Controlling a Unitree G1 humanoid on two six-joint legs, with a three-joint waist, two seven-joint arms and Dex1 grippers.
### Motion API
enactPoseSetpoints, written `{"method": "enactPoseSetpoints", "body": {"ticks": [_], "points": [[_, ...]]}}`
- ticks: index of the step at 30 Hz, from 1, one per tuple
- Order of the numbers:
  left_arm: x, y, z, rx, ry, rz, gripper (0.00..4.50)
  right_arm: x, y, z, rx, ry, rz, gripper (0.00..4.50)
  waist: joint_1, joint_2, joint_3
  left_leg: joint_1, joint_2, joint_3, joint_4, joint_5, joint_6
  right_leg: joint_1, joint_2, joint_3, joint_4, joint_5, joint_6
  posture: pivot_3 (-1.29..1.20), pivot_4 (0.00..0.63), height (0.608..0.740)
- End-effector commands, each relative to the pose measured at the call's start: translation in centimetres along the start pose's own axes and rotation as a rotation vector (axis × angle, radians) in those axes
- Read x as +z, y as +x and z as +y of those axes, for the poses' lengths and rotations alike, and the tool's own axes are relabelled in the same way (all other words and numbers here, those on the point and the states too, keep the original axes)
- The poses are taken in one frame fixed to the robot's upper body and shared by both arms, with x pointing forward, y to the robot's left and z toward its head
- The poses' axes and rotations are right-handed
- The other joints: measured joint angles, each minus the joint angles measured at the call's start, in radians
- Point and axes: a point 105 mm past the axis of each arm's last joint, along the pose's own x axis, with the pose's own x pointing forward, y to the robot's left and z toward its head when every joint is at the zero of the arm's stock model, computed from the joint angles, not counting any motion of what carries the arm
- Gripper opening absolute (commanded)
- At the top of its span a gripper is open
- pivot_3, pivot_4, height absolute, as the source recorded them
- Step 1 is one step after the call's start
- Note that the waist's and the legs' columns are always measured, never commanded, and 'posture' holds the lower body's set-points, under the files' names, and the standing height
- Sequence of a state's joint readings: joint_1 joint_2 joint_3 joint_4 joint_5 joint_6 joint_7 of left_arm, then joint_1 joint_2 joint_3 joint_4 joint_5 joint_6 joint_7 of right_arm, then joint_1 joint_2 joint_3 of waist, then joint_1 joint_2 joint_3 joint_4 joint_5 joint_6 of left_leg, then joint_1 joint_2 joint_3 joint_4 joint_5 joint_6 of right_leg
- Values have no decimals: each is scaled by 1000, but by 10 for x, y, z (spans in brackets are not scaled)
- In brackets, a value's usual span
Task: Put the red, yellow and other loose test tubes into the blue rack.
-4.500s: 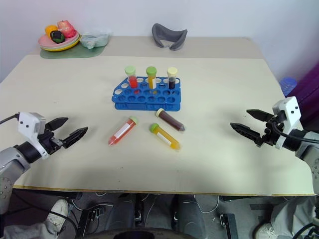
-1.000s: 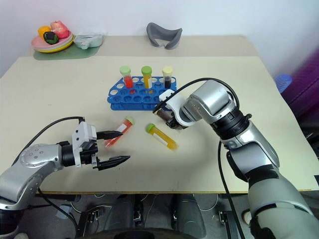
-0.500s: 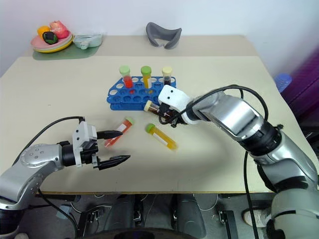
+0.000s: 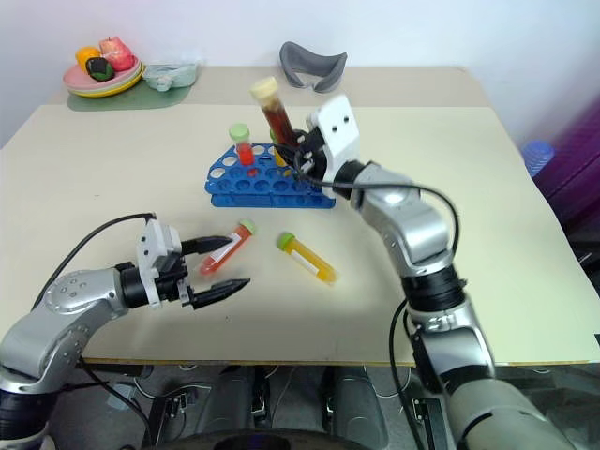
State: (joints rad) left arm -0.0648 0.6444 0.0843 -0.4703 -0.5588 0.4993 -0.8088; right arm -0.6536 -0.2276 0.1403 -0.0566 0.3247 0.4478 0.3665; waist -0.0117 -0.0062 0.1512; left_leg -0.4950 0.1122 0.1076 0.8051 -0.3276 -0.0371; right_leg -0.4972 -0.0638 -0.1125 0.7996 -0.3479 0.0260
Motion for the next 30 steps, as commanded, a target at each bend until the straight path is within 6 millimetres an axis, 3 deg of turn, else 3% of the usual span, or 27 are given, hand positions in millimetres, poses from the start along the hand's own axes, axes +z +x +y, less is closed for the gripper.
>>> {"method": "enactPoseSetpoints", "body": {"ticks": [1, 9, 15, 22, 30], "points": [[9, -3, 11, 61, 27, -34, 4500, 20, -1, -8, -72, -19, -157, 838, -5, 0, 0, 0, 0, 0, 0, 0, 0, -1, 0, 0, 1, 0, 0, 0, 150, 666], [9, -5, 10, 66, 23, -38, 4500, -2, -3, -9, -81, -13, -180, 838, -3, 0, 0, 0, 0, 0, 0, 0, -1, -1, 0, 1, 2, 0, 0, 0, 150, 666], [11, -10, 16, 98, 26, -39, 4500, -32, -7, -26, -151, -20, -129, 838, -2, 0, 0, 0, 0, 0, 1, 0, -1, -1, 0, 1, 2, 0, 0, 0, 150, 666], [12, -11, 17, 99, 31, -39, 4500, -46, -9, -31, -174, -23, -120, 838, -4, 1, 0, 0, 0, 0, 1, 1, -1, -1, 0, 1, 2, 0, 0, 0, 150, 666], [14, -10, 17, 92, 35, -41, 4500, -57, -7, -24, -154, -25, -97, 838, -3, 1, 0, 0, 0, 0, 1, 1, -1, -1, 0, 1, 3, 0, 0, 0, 150, 666]]}}
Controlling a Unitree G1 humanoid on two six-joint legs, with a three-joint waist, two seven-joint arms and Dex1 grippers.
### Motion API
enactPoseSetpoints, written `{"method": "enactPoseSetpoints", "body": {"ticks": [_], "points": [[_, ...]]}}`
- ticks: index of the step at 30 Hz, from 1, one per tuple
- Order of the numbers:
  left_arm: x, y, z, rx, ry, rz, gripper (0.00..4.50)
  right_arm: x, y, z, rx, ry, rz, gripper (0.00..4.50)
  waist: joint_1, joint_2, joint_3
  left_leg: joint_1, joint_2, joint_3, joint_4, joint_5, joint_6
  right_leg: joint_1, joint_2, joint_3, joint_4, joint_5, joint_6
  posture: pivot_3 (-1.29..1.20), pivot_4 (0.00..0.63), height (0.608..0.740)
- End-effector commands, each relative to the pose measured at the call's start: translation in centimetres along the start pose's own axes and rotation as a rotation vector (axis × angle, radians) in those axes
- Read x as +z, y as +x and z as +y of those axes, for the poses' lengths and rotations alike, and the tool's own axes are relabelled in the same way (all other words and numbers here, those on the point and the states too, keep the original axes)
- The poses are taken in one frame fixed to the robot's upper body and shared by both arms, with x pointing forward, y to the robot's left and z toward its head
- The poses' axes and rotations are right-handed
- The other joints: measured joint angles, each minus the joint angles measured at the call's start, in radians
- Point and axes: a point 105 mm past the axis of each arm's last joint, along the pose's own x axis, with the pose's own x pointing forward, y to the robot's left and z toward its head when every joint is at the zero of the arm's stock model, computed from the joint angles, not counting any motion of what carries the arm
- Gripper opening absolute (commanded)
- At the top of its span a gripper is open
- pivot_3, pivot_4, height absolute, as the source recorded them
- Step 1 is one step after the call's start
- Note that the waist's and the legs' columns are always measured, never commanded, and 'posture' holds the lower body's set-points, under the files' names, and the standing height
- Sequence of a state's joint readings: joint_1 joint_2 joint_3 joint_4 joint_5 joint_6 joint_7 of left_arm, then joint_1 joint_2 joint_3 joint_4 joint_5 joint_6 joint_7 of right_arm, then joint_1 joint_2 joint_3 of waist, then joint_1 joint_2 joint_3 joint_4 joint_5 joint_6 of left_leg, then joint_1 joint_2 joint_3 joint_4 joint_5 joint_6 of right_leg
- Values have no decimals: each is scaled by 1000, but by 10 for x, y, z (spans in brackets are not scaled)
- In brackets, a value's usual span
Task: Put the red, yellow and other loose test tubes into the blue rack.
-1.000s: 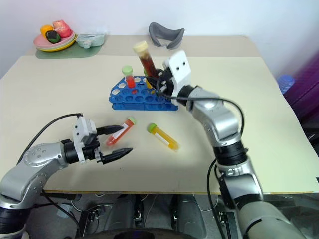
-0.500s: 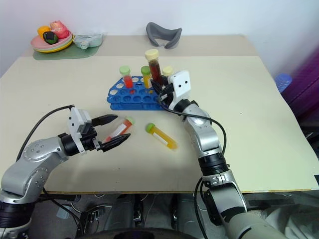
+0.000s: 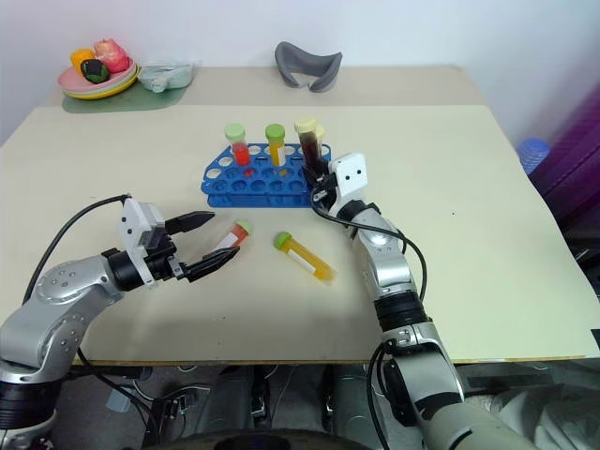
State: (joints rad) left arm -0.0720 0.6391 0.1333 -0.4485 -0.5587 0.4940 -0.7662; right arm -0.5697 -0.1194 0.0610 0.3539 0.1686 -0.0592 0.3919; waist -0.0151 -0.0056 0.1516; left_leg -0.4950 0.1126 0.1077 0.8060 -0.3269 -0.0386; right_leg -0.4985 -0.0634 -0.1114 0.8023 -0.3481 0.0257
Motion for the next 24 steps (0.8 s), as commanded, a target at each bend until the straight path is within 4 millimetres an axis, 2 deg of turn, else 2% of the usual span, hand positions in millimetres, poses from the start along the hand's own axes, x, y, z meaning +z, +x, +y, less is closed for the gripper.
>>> {"method": "enactPoseSetpoints", "body": {"ticks": [1, 4, 16, 24], "points": [[9, -2, 1, -3, 27, -24, 4500, 7, 2, 4, 5, -12, -41, 838, 0, 0, 0, 0, 0, 0, 0, 0, 0, 0, 0, 0, 0, 0, 0, 0, 150, 666], [10, -2, 1, -3, 29, -24, 4500, 4, 3, 4, 0, -13, -39, 838, 0, 0, 0, 0, 0, 0, 0, 3, -5, 0, 0, 0, 0, 0, 0, 0, 150, 666], [11, -1, 1, -3, 27, -29, 4500, -6, 2, -7, -51, -21, -50, 838, 1, 0, 0, 0, 0, 0, 1, 3, -5, 0, 0, 0, 1, 0, 0, 0, 150, 666], [11, -1, 0, -8, 27, -29, 4500, -14, -4, -7, -40, -22, -47, 838, 2, 0, 0, 0, 0, 0, 1, 3, -5, 0, 0, 0, 1, 0, 0, 0, 150, 666]]}}
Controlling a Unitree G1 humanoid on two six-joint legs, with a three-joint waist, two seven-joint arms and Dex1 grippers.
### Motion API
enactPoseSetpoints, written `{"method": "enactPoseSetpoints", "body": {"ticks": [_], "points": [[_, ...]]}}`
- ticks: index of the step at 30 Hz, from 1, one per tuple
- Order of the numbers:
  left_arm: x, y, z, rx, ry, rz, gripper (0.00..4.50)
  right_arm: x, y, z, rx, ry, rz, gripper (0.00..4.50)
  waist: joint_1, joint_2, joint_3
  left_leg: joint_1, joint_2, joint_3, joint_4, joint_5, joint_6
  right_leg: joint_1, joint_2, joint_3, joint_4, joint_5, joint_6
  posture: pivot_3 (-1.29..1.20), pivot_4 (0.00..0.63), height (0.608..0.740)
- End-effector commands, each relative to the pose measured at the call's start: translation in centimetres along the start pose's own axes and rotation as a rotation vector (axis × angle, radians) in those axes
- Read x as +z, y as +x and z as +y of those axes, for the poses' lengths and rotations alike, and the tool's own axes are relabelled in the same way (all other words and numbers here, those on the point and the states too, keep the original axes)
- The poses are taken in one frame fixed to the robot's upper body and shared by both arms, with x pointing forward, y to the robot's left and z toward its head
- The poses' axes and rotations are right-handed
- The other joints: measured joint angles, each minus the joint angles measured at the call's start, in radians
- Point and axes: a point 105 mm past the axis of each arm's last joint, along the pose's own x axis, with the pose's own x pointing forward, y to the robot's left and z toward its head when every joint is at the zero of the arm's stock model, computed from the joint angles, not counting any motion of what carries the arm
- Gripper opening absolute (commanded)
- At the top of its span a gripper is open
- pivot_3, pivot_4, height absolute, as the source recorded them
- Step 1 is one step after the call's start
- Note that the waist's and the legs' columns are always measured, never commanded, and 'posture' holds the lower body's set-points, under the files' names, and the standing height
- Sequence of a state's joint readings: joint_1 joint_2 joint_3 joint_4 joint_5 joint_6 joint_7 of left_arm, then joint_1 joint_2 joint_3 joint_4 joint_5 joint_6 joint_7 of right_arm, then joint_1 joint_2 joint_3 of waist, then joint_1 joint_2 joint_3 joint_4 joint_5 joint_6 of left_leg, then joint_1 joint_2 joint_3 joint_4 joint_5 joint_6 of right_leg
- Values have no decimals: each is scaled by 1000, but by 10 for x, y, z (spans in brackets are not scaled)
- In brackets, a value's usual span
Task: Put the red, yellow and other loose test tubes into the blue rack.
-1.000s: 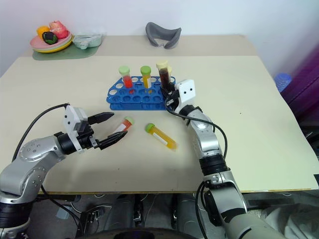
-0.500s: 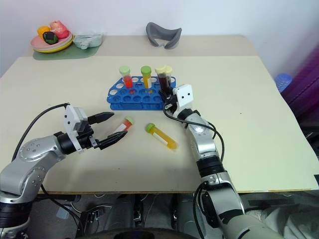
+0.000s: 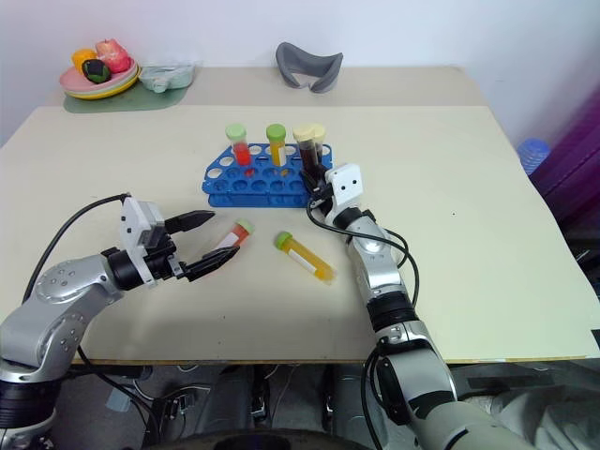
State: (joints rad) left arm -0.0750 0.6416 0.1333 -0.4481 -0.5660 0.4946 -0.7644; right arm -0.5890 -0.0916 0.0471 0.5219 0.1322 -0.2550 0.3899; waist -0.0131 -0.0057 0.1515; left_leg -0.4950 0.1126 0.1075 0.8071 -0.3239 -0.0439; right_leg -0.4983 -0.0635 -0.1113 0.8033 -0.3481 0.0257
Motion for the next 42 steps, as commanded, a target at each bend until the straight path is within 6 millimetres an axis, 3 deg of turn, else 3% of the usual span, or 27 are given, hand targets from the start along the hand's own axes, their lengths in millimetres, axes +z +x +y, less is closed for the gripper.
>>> {"method": "enactPoseSetpoints", "body": {"ticks": [1, 16, 26, 33, 34, 42], "points": [[10, -1, 0, -6, 29, -26, 4500, -2, -5, -7, -21, 12, -4, 838, 0, 0, 0, 0, 0, 0, 0, 0, 0, 0, 0, 0, 0, 0, 0, 0, 150, 666], [11, 0, 1, -14, 35, -29, 4500, -4, -13, -7, -46, 151, -72, 838, 1, 0, 0, 0, 0, 0, 0, 0, 0, 0, 0, 0, 0, 0, 0, 0, 150, 666], [11, -1, 1, -14, 40, -26, 4500, -6, -10, -8, -52, 91, -82, 838, 1, 0, 0, 0, 0, 0, 0, 0, 0, 0, 0, 0, 0, 0, 0, 0, 150, 666], [11, -1, 0, -10, 39, -24, 4500, -2, -10, -8, -45, 78, -104, 4274, 0, 0, 0, 0, 0, 0, 1, 0, 0, 1, 0, 0, 1, 0, 0, 0, 150, 666], [11, -2, 0, -8, 38, -23, 4500, 2, -9, -8, -41, 75, -119, 4459, 0, 0, 0, 0, 0, 0, 1, 0, 0, 1, 0, 0, 1, 0, 0, 0, 150, 666], [9, -3, 0, -4, 32, -16, 4500, 39, -11, -8, 41, -20, -218, 4459, -1, 0, 0, 0, 0, 0, 1, 0, 0, 0, 0, 0, 1, 0, 0, 0, 150, 666]]}}
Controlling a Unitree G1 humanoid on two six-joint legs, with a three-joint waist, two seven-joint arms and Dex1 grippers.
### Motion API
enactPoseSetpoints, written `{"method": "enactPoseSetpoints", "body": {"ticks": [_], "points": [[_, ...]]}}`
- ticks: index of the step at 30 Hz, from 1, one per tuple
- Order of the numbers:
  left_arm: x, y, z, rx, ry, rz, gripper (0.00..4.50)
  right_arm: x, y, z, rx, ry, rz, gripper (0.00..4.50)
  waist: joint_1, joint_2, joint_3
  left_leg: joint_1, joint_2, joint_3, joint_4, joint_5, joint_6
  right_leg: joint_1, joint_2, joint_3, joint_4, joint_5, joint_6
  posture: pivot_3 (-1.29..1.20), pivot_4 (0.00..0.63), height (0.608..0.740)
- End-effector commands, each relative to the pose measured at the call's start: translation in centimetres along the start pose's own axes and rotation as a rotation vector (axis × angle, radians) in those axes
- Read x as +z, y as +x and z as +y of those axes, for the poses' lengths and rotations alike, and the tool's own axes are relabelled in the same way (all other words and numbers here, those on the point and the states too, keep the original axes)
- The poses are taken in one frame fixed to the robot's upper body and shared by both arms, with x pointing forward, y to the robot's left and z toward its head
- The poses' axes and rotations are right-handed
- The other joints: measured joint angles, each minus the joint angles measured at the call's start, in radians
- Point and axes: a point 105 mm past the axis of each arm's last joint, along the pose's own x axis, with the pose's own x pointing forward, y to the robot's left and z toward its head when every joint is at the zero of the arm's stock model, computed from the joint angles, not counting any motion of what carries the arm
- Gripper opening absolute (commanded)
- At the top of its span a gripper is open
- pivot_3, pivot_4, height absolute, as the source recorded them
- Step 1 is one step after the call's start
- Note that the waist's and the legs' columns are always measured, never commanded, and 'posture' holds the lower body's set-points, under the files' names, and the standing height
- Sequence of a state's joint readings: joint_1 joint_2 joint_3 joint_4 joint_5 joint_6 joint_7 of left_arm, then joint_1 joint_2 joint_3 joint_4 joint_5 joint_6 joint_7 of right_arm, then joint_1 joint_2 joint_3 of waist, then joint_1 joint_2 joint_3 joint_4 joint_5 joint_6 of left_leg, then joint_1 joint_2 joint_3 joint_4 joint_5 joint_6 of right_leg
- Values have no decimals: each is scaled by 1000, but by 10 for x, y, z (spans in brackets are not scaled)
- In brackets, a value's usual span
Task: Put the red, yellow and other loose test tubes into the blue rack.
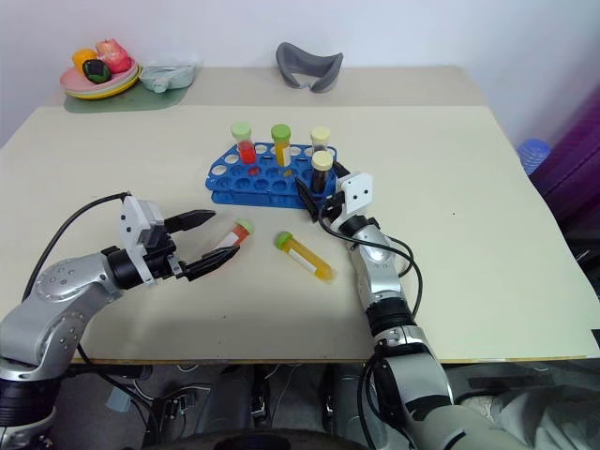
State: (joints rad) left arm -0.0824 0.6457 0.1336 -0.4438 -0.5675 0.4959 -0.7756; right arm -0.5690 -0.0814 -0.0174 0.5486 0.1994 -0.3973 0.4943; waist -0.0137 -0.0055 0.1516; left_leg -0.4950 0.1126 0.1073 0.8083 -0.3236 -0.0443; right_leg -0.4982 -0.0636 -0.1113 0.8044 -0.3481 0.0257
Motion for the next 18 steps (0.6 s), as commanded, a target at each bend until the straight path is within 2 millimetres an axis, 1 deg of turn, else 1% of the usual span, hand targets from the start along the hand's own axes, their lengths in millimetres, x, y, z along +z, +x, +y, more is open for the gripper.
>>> {"method": "enactPoseSetpoints", "body": {"ticks": [1, 4, 7, 10, 14, 16, 18], "points": [[8, -4, 0, 8, 28, -15, 4500, 32, 3, 0, 45, -66, -93, 4459, 0, 0, 0, 0, 0, 0, 0, 0, 0, 0, 0, 0, 0, 0, 0, 0, 150, 666], [7, -8, 4, 28, 31, -10, 4500, 45, -2, -5, 64, -101, -98, 4459, 0, 0, 0, 0, 0, 0, 0, 0, 0, 0, 0, 0, 0, 0, 0, 0, 150, 666], [7, -15, 10, 54, 38, 3, 4500, 51, -11, -8, 106, -128, -56, 4459, 1, 0, 0, 0, 0, 0, 0, 0, 0, 0, 0, 0, 0, 0, 0, 0, 150, 666], [6, -22, 17, 76, 48, 16, 4500, 57, -24, -18, 123, -131, -5, 4459, 1, 0, 0, 0, 0, 0, 0, 0, 0, 0, 0, 0, 0, 0, 0, 0, 150, 666], [5, -27, 23, 89, 56, 25, 4500, 62, -43, -27, 159, -120, 116, 4459, 3, 0, 0, 0, 0, 0, 0, 0, 1, 0, 0, 0, 0, 0, 0, 0, 150, 666], [4, -29, 25, 90, 57, 31, 4500, 65, -53, -27, 196, -119, 208, 4459, 3, 0, 0, 0, 0, 0, 0, -1, 2, 0, 0, 0, -1, 0, 0, 0, 150, 666], [3, -30, 25, 90, 57, 34, 4500, 68, -57, -25, 218, -112, 249, 4459, 3, 0, 0, 0, 0, 0, -1, -2, 4, 0, 0, 0, -1, 0, 0, 0, 150, 666]]}}
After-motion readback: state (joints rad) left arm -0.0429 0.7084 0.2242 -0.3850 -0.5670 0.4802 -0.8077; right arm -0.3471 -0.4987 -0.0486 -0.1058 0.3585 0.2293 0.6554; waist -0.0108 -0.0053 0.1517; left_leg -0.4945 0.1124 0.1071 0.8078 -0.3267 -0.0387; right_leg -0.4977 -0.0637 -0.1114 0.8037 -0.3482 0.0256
